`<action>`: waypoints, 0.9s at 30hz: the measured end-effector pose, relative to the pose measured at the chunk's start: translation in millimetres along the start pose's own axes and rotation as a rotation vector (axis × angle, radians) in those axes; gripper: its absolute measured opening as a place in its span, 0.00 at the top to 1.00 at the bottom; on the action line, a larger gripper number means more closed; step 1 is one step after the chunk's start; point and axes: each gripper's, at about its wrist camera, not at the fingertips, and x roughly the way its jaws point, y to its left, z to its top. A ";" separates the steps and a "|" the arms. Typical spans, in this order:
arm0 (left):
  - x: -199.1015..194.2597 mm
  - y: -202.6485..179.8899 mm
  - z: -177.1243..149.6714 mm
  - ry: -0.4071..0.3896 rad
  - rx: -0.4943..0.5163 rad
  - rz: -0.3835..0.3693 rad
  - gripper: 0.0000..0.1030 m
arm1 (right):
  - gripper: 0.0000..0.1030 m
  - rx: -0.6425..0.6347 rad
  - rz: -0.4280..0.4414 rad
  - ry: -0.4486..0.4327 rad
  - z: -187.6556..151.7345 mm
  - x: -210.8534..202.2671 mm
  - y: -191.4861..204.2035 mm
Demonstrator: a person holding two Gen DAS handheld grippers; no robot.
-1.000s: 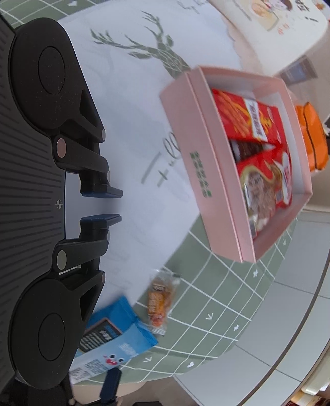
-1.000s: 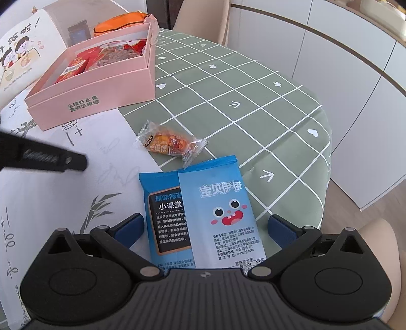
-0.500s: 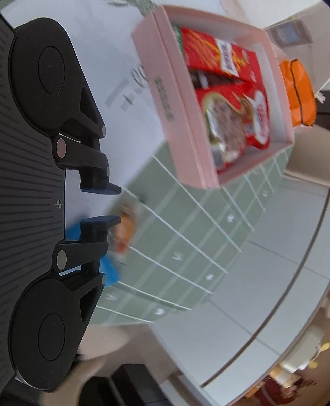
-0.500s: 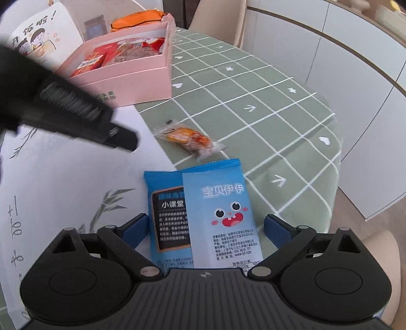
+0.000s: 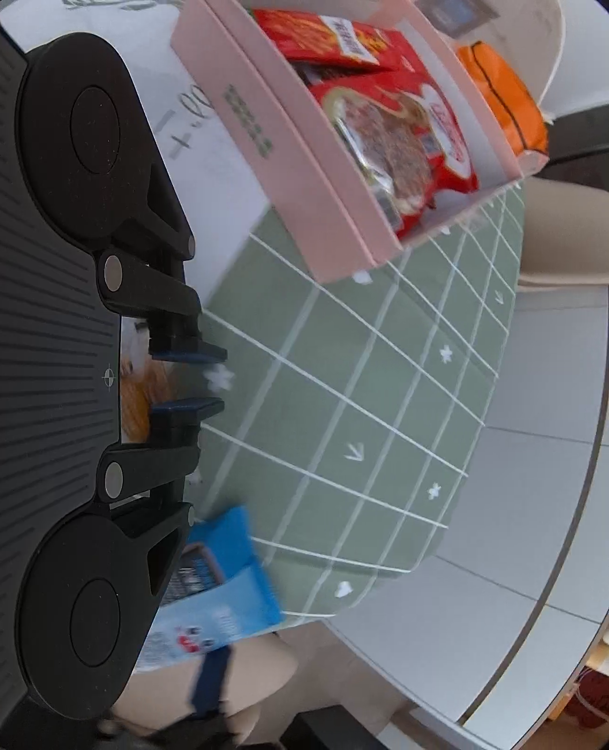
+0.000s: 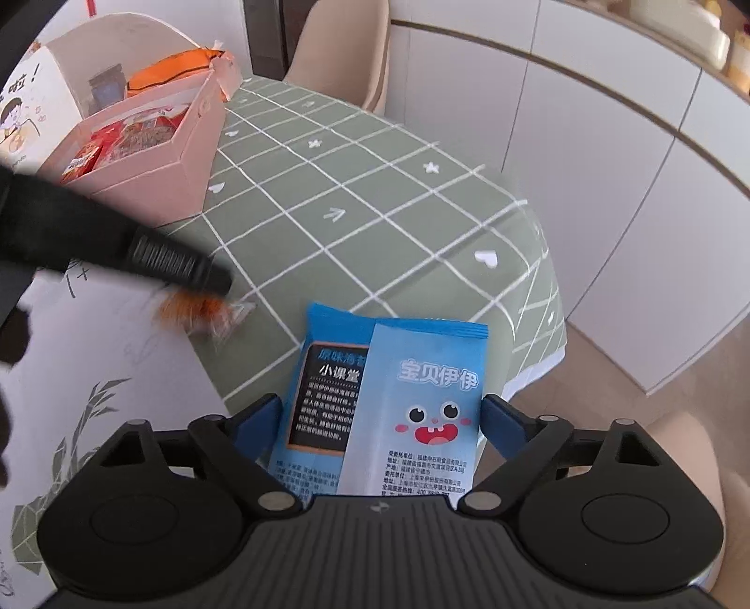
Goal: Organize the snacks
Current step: 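Hold the two blue snack bars in the right tool while the left tool grasps the orange sausage packet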
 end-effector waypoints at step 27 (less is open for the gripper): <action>-41.1 30.6 -30.6 -0.017 -0.106 -0.086 0.80 | 0.15 -0.060 0.015 0.019 22.4 16.1 23.5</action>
